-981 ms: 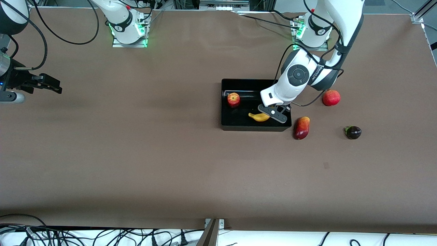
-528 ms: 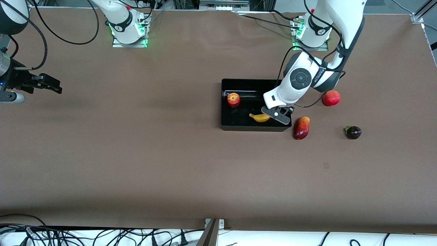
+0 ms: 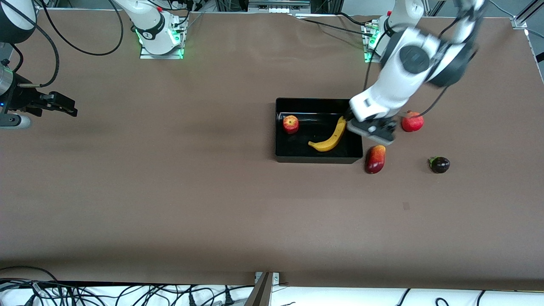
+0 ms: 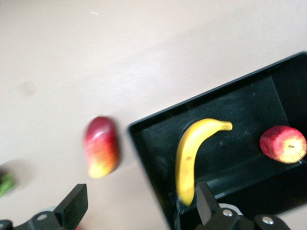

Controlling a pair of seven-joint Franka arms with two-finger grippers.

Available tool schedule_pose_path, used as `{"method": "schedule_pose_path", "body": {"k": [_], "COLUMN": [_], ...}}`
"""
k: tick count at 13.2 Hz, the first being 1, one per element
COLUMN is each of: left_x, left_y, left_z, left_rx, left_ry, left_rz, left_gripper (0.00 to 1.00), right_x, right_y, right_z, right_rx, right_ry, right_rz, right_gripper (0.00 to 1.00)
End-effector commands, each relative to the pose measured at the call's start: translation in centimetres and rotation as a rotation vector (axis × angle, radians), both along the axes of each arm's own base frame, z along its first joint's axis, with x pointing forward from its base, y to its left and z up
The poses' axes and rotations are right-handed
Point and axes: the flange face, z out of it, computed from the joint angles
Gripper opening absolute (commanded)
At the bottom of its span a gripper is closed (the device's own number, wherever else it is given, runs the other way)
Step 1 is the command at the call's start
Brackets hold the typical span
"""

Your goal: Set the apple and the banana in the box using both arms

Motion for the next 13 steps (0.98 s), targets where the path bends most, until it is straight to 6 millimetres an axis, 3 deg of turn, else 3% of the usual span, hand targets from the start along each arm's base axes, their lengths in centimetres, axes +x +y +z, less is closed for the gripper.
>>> {"method": "schedule_pose_path", "body": {"k": [1, 3, 5, 6, 13], "left_x": [-1.9, -2.1, -1.9, -1.6, -1.2], "left_y": [4.4, 7.4, 11.0, 13.0, 17.0], "left_z": [8.4, 13.4, 17.1, 18.0, 17.8], "left_rx": [0.050, 0.063, 0.051, 0.033, -0.020], "left_ry": [0.011, 0.047, 0.051, 0.042, 0.061], "left_rz": [0.063, 0.121, 0.204, 0.244, 0.342], "left_gripper": [1.00, 1.00, 1.00, 1.00, 1.00], "right_x": [0.1, 0.1, 0.1, 0.0, 0.0], "right_y": [0.0, 0.0, 0.4, 0.5, 0.2], "right_z": [0.5, 0.5, 0.7, 0.8, 0.7], "right_rx": [-0.010, -0.012, -0.015, -0.015, -0.010], "right_ry": [-0.006, -0.003, -0.009, -0.009, -0.006], "right_rz": [-0.007, -0.007, 0.002, 0.004, 0.002], "right_gripper": [1.00, 1.00, 1.00, 1.00, 1.00]}}
